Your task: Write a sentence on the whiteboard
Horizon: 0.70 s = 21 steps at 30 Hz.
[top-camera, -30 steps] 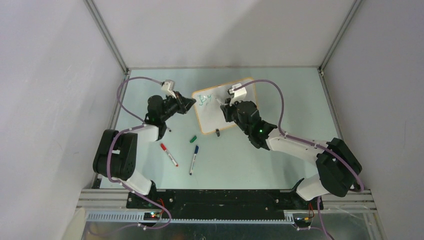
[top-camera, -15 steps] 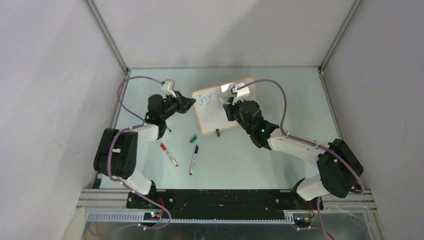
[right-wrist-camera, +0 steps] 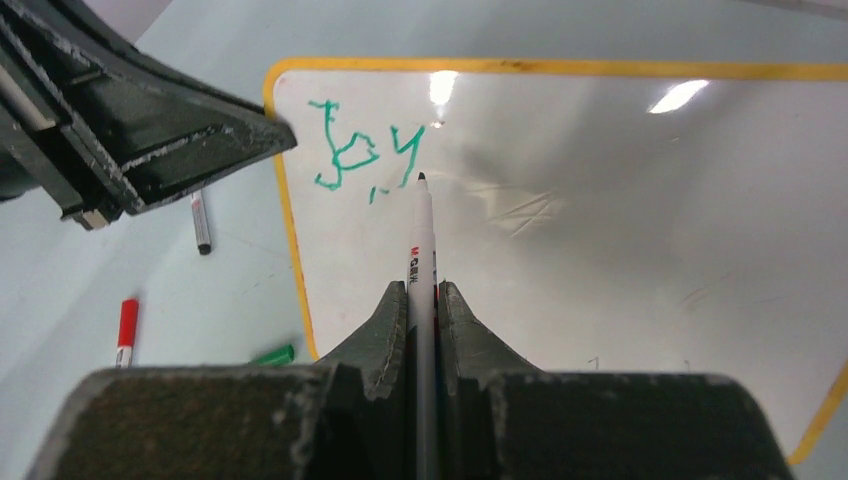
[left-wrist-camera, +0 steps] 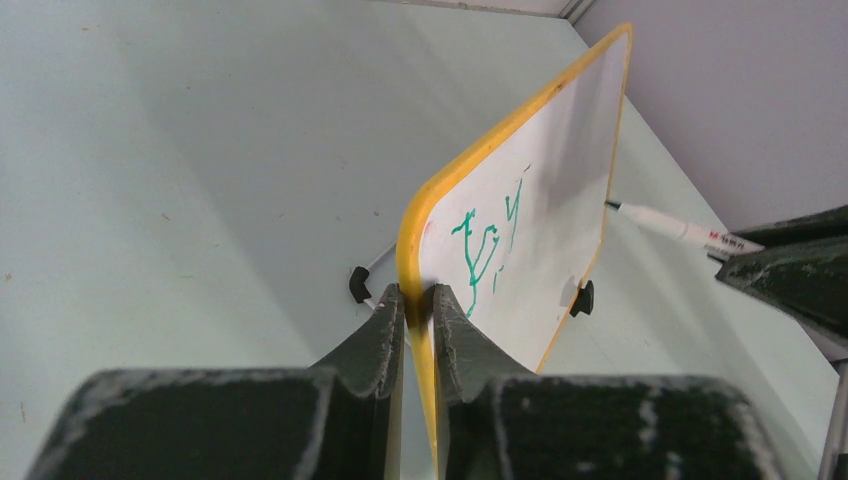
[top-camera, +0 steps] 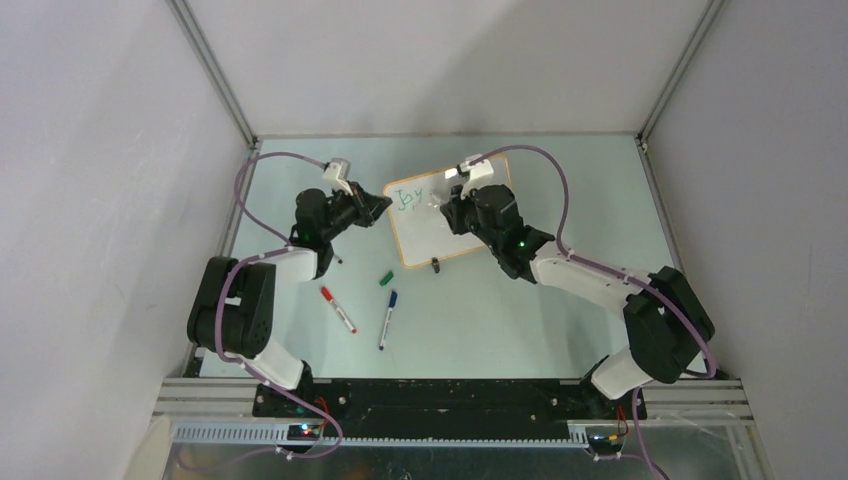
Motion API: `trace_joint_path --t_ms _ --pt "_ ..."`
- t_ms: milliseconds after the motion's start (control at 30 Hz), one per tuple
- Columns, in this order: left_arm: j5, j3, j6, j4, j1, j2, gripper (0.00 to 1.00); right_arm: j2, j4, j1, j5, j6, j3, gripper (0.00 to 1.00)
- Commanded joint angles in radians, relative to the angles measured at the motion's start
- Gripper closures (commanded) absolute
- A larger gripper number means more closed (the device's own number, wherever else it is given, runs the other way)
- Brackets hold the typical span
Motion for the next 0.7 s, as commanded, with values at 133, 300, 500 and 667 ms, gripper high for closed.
trace_joint_path --t_ms 133,300,500,667 --pt "-0.004 0.01 0.05 0.014 -0.001 -0.003 0.96 0.027 -0.051 0.011 0.02 -0.003 0.077 1.0" --pt "-0.005 0.011 0.051 0.013 0.0 -0.004 0.96 0.056 -0.071 0.006 0.03 0.004 0.114 1.0" --pt "-0.006 0.012 0.052 0.011 0.0 -0.003 0.96 0.079 -0.088 0.005 0.046 0.002 0.153 1.0" --pt "-0.006 0.013 0.053 0.009 0.0 -0.003 0.96 0.094 -0.102 0.004 0.063 0.002 0.179 1.0"
